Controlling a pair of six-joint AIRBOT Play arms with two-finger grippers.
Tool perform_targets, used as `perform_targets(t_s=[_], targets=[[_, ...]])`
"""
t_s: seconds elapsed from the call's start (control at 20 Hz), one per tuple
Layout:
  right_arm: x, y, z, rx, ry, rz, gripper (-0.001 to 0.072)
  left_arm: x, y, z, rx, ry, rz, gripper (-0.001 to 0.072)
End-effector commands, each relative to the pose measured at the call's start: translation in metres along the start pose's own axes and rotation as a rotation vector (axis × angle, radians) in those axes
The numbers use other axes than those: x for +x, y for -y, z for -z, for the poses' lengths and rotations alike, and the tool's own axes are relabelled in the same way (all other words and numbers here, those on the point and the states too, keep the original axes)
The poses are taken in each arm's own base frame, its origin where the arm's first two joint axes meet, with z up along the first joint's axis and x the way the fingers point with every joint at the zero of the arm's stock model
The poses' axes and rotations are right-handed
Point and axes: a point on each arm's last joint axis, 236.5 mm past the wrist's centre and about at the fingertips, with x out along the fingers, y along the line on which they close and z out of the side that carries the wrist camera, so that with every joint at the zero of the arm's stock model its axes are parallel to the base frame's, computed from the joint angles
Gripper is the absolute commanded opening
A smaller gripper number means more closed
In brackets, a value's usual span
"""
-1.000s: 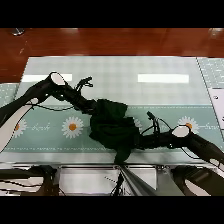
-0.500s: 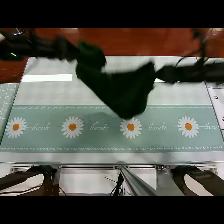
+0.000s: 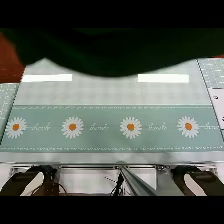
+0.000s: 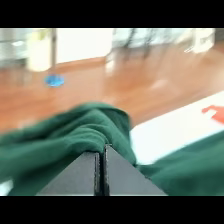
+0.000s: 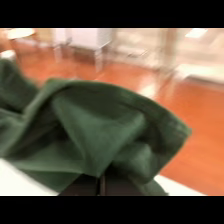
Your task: Fold the shirts.
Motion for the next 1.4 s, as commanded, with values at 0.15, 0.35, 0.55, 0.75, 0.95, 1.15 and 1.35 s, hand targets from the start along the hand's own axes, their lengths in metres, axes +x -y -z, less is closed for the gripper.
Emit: perform_targets(t_s=[0.15,0.35,0.55,0.75,0.95,1.15,1.35], targets=[[-0.032,0.01,0.072,0.035,-0.215,0.112,0.0023,-0.051,0.016,0.132,-0.121,-0.403,-0.07,0.0025],[0.026,0.033,0.174,0.183,-0.5,0.055,0.0023,-0.044,0.003,0.291,-0.328,-0.722,-0.016,0.0025],[0.101,0.088,0.283,0.349,-0.649,0.13,0.0023,-0.022,-0.017,0.414,-0.543,-0.829,-0.026,0.0026],[0.183,0.121,0.335,0.542,-0.701,0.128,0.0023,0.026,-0.05,0.451,-0.621,-0.73,-0.076,0.0025],[0.256,0.123,0.352,0.79,-0.669,0.015,0.0024,0.073,-0.068,0.47,-0.675,-0.75,-0.098,0.0026],[0.266,0.15,0.37,0.922,-0.696,0.01,0.0622,0.095,-0.093,0.455,-0.654,-0.778,-0.087,0.0692],[0.186,0.194,0.388,0.858,-0.849,0.052,0.0621,0.032,-0.14,0.452,-0.523,-0.988,-0.16,0.0701]])
